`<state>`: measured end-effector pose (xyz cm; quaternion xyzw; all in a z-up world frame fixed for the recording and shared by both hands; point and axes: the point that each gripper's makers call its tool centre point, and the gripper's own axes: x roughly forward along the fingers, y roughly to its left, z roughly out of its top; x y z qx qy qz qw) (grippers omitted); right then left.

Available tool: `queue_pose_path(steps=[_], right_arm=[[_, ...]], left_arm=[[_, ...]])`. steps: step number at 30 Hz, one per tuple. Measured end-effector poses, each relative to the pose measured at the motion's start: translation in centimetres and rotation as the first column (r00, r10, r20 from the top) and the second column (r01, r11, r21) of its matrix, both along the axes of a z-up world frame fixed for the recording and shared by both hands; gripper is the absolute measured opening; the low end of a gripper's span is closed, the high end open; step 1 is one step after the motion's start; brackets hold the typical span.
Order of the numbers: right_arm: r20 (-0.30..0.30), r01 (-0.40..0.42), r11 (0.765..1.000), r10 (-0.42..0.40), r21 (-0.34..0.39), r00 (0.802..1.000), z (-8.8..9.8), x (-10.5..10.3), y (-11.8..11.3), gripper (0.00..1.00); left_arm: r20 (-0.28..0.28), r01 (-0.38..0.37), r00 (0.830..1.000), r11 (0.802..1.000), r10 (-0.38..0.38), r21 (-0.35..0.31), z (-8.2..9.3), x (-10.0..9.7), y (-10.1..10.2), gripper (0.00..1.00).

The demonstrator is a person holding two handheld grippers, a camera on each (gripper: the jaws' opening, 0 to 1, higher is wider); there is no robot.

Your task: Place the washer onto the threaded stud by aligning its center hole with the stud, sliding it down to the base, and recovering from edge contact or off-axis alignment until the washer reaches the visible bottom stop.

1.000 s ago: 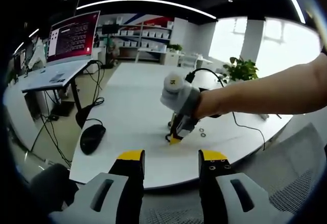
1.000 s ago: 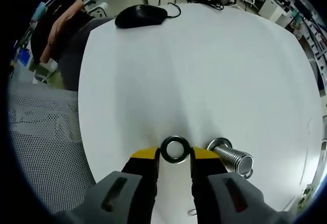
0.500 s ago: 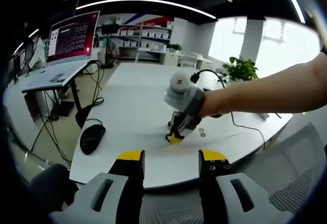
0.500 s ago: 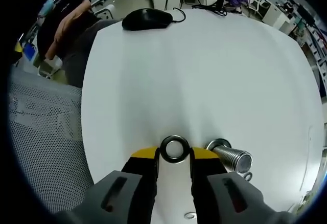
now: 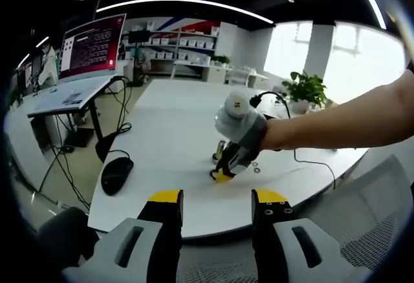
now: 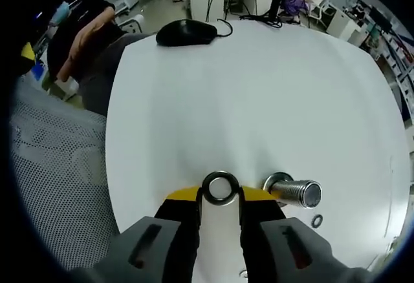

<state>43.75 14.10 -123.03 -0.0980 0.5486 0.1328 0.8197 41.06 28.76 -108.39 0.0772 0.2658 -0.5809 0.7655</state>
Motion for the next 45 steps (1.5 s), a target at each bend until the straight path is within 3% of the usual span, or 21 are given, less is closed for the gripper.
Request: queue_pose_path(steps=[12, 18, 29, 35, 45], right_arm=[[0.026, -0.046, 0.999, 0.046, -0.001, 0.999, 2.8, -0.3, -0.3, 0.24], [0.038, -0.067, 0.998, 0.066, 0.003, 0.997, 5.2, 0.1, -0.7, 0.24], [0.033, -0.124, 0.989, 0.127, -0.082, 0.991, 8.3, 0.2, -2.4, 0.24], [-0.016, -0.155, 0.975, 0.154, -0.157, 0.988, 8.3, -0.1, -4.1, 0.24], [-0.063, -0.166, 0.971, 0.157, -0.17, 0.986, 7.0, 0.4, -5.0, 0.24]], left_arm=[[0.0, -0.001, 1.0, 1.0, 0.001, -0.002, 0.0, 0.0, -0.1, 0.4], [-0.001, -0.001, 1.0, 1.0, 0.001, -0.002, 0.1, 0.0, -0.1, 0.4], [0.0, -0.002, 1.0, 1.0, 0.002, -0.002, 0.0, 0.1, 0.0, 0.4], [0.0, -0.002, 1.0, 1.0, 0.002, -0.001, 0.1, 0.0, -0.1, 0.4], [0.0, -0.001, 1.0, 1.0, 0.001, 0.001, 0.0, 0.0, 0.0, 0.4]])
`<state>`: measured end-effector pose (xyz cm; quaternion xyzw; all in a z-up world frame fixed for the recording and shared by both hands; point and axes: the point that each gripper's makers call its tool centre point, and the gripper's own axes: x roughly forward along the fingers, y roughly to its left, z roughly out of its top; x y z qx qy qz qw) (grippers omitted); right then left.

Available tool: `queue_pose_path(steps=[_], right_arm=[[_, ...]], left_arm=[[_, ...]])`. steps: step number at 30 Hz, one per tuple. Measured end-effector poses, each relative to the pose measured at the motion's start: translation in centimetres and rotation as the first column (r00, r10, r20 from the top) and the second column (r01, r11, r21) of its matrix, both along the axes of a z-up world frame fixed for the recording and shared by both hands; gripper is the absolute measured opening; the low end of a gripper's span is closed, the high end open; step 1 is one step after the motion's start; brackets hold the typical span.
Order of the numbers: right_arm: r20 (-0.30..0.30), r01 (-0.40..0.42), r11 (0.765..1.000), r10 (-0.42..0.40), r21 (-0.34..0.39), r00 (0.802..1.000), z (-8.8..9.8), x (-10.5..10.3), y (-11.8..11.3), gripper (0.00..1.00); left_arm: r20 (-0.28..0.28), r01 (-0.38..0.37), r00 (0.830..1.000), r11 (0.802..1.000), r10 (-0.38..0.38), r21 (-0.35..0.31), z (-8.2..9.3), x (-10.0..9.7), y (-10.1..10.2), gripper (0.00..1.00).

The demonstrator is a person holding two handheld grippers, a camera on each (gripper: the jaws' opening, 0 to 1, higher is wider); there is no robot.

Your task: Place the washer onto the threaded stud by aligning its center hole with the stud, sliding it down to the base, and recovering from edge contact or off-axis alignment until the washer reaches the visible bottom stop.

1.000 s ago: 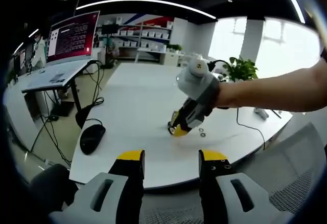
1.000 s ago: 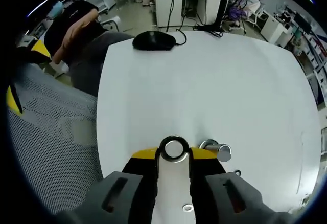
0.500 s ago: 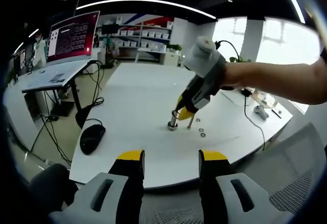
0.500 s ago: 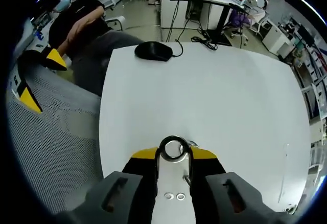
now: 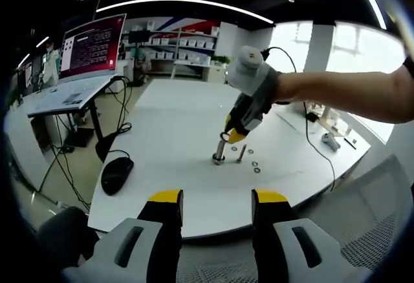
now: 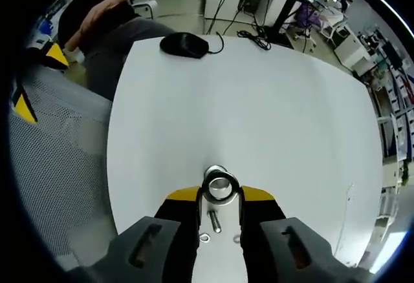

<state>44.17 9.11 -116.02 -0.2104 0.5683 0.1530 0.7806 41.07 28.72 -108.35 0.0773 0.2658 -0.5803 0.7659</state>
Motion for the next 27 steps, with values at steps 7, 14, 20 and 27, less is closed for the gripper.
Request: queue_pose_path(steps=[7, 14, 20, 27], right_arm=[[-0.033, -0.01, 1.0, 0.01, -0.001, 0.999, -1.0, 0.4, -0.3, 0.24], [-0.064, -0.021, 1.0, 0.021, -0.002, 0.998, -1.3, 0.0, -0.1, 0.24], [-0.089, -0.027, 1.0, 0.027, -0.001, 0.996, -1.6, 0.2, 0.0, 0.23], [-0.119, -0.042, 0.999, 0.04, -0.008, 0.992, -2.6, 0.5, -0.3, 0.24]], left_arm=[[0.0, 0.0, 1.0, 1.0, 0.0, 0.0, 0.0, -0.1, 0.0, 0.4], [-0.001, -0.001, 1.0, 1.0, 0.001, -0.001, 0.0, 0.0, 0.0, 0.4], [-0.001, -0.001, 1.0, 1.0, 0.001, -0.001, -0.1, 0.0, 0.0, 0.4], [-0.001, -0.004, 1.0, 1.0, 0.004, -0.002, 0.0, 0.0, 0.0, 0.4]])
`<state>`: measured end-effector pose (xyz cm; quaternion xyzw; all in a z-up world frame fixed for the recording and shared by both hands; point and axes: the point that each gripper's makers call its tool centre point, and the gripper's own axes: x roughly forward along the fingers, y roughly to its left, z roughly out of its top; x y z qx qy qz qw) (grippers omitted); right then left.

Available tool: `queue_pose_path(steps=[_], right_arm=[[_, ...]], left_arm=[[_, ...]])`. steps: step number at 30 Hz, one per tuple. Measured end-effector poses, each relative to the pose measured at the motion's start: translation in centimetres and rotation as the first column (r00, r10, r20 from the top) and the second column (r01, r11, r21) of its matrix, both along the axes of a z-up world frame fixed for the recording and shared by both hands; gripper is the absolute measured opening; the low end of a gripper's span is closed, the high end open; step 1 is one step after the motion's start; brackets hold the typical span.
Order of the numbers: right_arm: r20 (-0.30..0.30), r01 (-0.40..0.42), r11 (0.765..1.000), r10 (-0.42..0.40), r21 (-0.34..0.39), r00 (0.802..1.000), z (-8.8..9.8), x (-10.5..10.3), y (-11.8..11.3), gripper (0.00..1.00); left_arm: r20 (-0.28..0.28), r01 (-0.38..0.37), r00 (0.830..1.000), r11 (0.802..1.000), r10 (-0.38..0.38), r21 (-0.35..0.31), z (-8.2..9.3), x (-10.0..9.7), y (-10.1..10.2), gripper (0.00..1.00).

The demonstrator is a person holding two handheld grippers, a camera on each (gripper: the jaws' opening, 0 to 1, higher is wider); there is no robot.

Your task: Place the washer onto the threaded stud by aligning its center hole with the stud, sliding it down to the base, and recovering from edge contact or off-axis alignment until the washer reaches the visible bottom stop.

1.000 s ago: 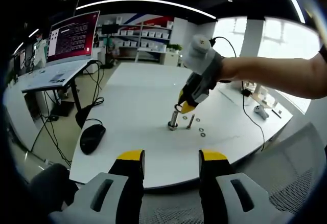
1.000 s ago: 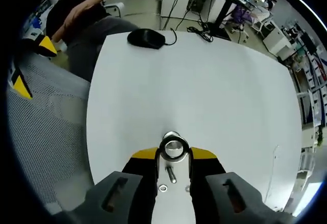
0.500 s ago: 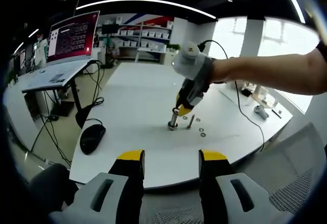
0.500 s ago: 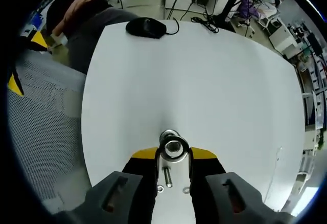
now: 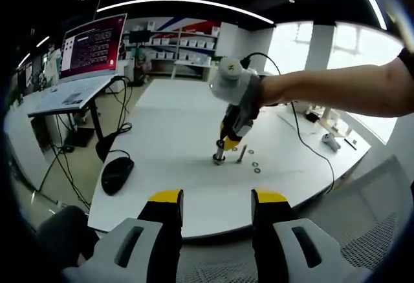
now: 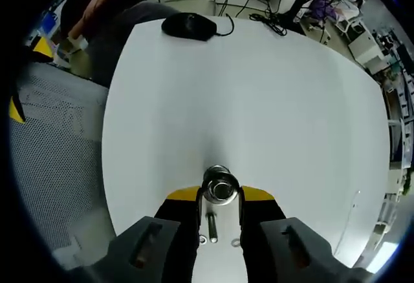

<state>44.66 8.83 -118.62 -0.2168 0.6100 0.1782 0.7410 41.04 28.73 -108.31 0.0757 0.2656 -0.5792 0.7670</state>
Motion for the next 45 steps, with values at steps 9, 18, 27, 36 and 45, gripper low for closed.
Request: queue_pose_path(steps=[9, 18, 27, 36, 45], right_arm=[[-0.03, 0.004, 1.0, -0.004, -0.005, 1.0, -1.3, -0.2, 0.1, 0.24], [-0.042, 0.008, 1.0, -0.008, -0.004, 0.999, -2.7, 0.0, -0.1, 0.24], [-0.052, 0.042, 0.999, -0.041, 0.01, 0.998, -3.1, -0.3, 0.0, 0.24], [0.002, 0.061, 0.998, -0.061, 0.006, 0.998, -3.0, -0.2, -0.4, 0.31], [0.26, 0.27, 0.951, -0.301, 0.149, 0.918, 0.6, 0.3, -1.2, 0.39]], left_arm=[[0.0, 0.0, 1.0, 1.0, 0.0, 0.001, 0.0, 0.1, 0.0, 0.4], [0.0, 0.001, 1.0, 1.0, -0.001, 0.0, 0.0, 0.1, 0.0, 0.4], [0.0, 0.005, 1.0, 1.0, -0.005, 0.002, 0.0, -0.1, 0.0, 0.4], [0.0, 0.006, 1.0, 1.0, -0.006, 0.003, -0.1, 0.0, 0.0, 0.4], [0.001, 0.017, 1.0, 1.0, -0.017, 0.015, -0.4, 0.0, 0.1, 0.4]])
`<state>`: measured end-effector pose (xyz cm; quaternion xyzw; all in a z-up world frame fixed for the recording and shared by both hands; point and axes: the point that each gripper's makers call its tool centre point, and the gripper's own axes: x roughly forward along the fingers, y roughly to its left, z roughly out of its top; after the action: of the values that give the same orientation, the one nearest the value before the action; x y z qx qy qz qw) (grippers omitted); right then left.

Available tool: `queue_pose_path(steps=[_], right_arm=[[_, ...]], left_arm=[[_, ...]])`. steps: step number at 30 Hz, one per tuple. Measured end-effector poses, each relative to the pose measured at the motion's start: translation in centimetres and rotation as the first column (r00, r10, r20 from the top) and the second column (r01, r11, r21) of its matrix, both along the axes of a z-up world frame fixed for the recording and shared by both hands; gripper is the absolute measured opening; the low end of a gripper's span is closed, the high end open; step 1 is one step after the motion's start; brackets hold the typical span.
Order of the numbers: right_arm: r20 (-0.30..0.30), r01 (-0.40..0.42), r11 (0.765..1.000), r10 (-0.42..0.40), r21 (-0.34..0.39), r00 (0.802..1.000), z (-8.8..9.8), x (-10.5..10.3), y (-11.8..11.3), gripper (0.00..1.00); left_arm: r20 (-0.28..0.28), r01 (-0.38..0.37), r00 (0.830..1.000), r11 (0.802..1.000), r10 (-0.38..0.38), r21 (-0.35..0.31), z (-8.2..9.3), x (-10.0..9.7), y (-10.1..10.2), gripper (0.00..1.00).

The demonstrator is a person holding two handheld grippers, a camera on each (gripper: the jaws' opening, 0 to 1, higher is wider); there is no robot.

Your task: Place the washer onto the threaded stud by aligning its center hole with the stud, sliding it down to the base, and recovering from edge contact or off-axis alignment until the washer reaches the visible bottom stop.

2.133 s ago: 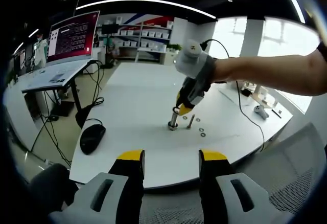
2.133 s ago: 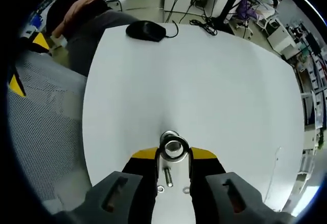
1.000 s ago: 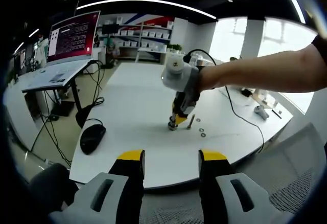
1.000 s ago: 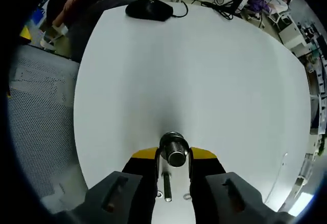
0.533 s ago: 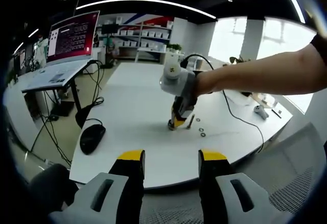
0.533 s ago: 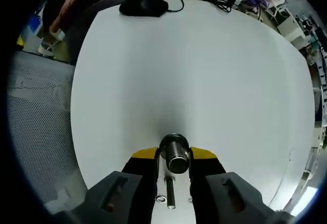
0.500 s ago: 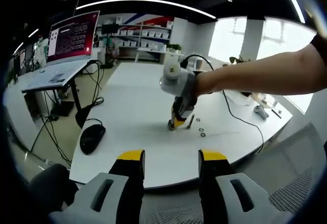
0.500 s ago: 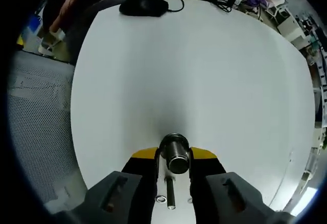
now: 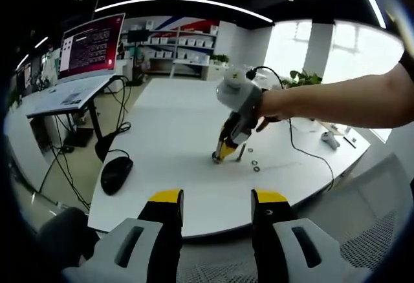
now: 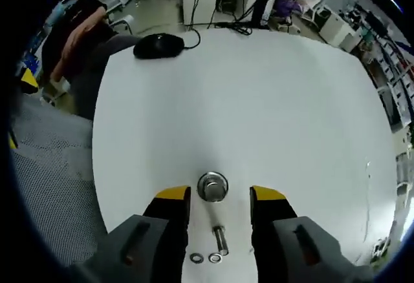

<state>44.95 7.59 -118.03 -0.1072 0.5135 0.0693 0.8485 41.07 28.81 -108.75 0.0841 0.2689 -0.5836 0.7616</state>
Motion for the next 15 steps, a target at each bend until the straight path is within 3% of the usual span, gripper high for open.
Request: queue_pose_path(steps=[2, 8, 15], right_arm=[[0.061, 0.036, 0.999, -0.036, -0.004, 0.997, 1.2, -0.4, -0.4, 0.39], [0.146, 0.118, 0.993, -0.121, 0.028, 0.982, 3.1, -1.9, -1.0, 0.39], [0.162, 0.14, 0.99, -0.14, 0.012, 0.977, 4.0, -4.3, -1.4, 0.37]], left_arm=[[0.001, 0.002, 1.0, 1.0, -0.002, 0.002, 0.1, -0.1, 0.0, 0.4], [0.0, 0.007, 1.0, 1.0, -0.007, 0.004, -0.1, 0.0, 0.0, 0.4], [0.0, 0.01, 1.0, 1.0, -0.01, 0.005, -0.2, 0.1, 0.1, 0.4]])
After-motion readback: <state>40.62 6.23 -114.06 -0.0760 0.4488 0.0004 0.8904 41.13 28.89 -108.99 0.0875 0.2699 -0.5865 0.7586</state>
